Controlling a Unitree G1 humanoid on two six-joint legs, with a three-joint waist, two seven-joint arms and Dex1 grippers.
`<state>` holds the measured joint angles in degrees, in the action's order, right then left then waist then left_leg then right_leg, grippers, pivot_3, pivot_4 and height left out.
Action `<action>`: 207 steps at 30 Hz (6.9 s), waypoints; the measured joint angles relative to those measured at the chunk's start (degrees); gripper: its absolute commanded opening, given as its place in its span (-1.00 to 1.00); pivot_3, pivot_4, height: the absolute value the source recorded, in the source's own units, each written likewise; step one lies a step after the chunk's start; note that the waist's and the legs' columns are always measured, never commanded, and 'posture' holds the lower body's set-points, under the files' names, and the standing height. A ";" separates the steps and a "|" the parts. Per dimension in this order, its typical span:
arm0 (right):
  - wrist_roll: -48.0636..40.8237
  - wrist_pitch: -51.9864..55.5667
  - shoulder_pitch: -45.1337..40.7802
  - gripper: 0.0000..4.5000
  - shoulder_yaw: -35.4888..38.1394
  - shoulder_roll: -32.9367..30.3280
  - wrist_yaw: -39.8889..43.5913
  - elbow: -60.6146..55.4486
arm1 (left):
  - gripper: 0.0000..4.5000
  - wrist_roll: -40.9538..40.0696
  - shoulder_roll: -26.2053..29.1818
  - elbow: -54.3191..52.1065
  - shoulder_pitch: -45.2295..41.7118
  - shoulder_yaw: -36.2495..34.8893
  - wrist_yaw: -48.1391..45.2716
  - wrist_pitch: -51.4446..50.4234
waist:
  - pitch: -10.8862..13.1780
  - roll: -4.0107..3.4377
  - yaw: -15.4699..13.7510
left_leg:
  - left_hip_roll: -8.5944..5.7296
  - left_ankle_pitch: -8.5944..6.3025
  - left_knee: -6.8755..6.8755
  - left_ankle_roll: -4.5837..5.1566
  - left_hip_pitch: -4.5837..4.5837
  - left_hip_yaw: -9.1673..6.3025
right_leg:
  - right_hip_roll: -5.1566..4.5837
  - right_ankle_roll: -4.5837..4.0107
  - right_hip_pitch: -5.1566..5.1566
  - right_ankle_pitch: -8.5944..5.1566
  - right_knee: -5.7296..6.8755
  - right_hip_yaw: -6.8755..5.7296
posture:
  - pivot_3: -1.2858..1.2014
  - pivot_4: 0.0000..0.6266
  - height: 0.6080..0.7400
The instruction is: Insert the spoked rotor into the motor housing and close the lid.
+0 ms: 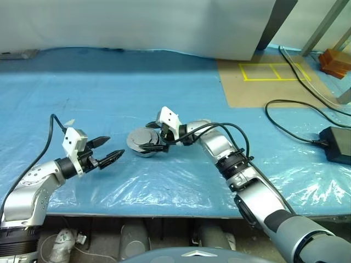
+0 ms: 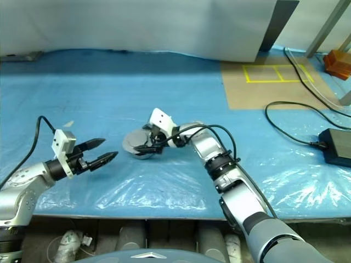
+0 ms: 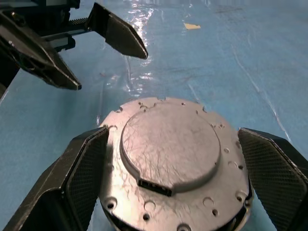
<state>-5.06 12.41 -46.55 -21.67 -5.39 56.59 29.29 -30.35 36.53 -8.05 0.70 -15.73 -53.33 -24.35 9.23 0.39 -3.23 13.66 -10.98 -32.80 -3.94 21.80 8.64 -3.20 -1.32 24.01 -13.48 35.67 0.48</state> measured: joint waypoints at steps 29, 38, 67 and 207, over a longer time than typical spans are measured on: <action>0.56 3.08 -1.39 0.32 1.39 0.97 6.09 1.23 | 1.00 2.58 0.69 -1.78 0.24 2.94 1.56 2.10 | 0.00 0.00 0.62 | 0.02 0.00 -0.16 0.01 0.01 0.00 | 0.00 -0.01 -0.02 0.00 0.08 -0.16 | 0.03 -0.52 1.00; 3.08 -2.36 0.27 0.32 0.41 -0.43 5.45 3.87 | 1.00 2.57 0.22 -1.77 -0.03 3.84 1.79 2.10 | -0.01 0.01 0.64 | 0.01 0.00 -0.17 0.01 0.00 0.00 | 0.00 -0.01 -0.03 0.00 0.08 -0.16 | 0.03 -0.52 1.00; 5.98 -13.60 -0.65 0.32 -1.10 -1.04 4.51 10.71 | 1.00 3.04 -2.85 -1.75 -2.93 7.99 2.88 2.10 | -0.07 -0.12 0.52 | 0.01 -0.01 -0.18 0.06 -0.76 0.01 | -0.13 -0.35 -0.86 -0.21 0.07 -0.05 | 0.03 -0.52 1.00; -22.25 44.18 2.20 0.45 23.52 3.36 -12.36 6.02 | -0.95 11.53 -9.32 15.12 -11.53 11.81 4.06 14.18 | -0.55 -0.08 -0.65 | -0.66 0.00 0.88 0.02 -1.14 0.63 | -0.22 -0.01 -0.16 -0.41 -0.05 1.15 | 0.03 -0.52 1.00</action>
<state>-27.30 56.59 -44.35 1.85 -2.04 44.24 35.31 -18.82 27.21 7.06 -10.83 -3.92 -49.27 -10.17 8.68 0.31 -3.88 12.99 -10.98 -31.92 -3.92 20.66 9.27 -3.42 -1.33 23.84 -13.89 35.62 1.63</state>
